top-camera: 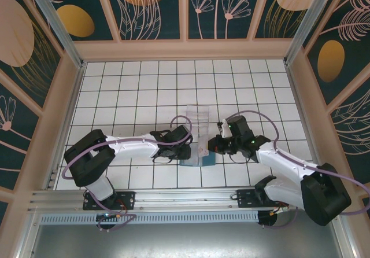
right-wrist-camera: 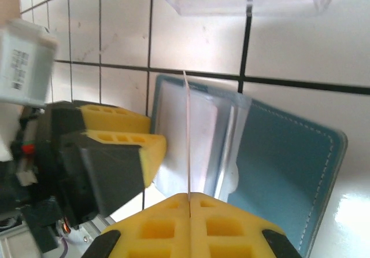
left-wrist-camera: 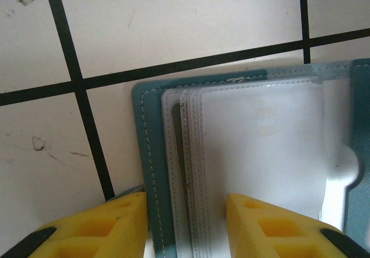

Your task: Take the credit cards out of the card holder

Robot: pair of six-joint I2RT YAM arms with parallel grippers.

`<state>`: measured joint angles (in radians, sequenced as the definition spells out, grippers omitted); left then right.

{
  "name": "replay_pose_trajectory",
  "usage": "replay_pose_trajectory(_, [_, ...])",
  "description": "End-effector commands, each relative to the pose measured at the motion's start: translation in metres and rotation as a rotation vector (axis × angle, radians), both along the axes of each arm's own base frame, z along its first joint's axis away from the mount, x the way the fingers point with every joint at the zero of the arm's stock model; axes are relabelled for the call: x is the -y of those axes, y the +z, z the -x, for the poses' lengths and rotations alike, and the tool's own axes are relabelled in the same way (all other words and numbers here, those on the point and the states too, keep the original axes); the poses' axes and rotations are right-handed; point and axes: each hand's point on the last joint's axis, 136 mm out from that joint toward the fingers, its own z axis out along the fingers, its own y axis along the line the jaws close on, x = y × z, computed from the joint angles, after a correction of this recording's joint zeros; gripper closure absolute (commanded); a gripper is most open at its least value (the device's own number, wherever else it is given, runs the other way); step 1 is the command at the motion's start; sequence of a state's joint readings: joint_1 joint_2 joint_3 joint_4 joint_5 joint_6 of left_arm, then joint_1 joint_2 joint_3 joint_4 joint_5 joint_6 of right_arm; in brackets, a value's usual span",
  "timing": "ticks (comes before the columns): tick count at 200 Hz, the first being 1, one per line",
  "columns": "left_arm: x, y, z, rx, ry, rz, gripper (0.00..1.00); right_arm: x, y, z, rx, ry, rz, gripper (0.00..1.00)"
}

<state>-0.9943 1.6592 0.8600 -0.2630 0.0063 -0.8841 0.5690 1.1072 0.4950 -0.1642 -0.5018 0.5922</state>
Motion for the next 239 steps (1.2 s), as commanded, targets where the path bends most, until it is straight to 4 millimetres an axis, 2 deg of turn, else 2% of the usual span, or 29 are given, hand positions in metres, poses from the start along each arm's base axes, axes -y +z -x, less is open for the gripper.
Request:
replay_pose_trajectory(1, [-0.019, -0.015, 0.009, -0.025, 0.0, -0.074, 0.6, 0.006, 0.02, -0.013, 0.09, 0.015, 0.058, 0.98])
replay_pose_trajectory(49, [-0.017, -0.012, 0.011, -0.026, -0.009, -0.059, 0.6, 0.003, 0.066, -0.047, 0.337, 0.123, 0.163, 0.95])
replay_pose_trajectory(52, [-0.017, -0.013, 0.011, -0.026, -0.011, -0.06, 0.6, 0.009, 0.069, -0.055, 0.351, 0.111, 0.178, 0.96])
replay_pose_trajectory(86, [-0.018, -0.014, 0.011, -0.026, -0.023, -0.068, 0.6, 0.007, 0.095, -0.077, 0.555, 0.331, 0.322, 0.99])
replay_pose_trajectory(125, [-0.019, -0.014, 0.011, -0.023, -0.03, -0.071, 0.59, -0.001, 0.112, -0.104, 0.666, 0.548, 0.419, 1.0])
replay_pose_trajectory(164, [-0.021, -0.015, 0.014, -0.024, -0.029, -0.065, 0.6, -0.018, 0.113, -0.111, 0.777, 0.859, 0.488, 1.0])
replay_pose_trajectory(181, [-0.022, -0.014, 0.014, -0.025, -0.025, -0.063, 0.59, -0.018, 0.11, -0.118, 0.801, 0.949, 0.541, 1.0])
replay_pose_trajectory(239, [-0.019, -0.016, 0.016, -0.034, -0.019, -0.043, 0.59, -0.021, 0.087, -0.142, 0.719, 1.163, 0.661, 1.0])
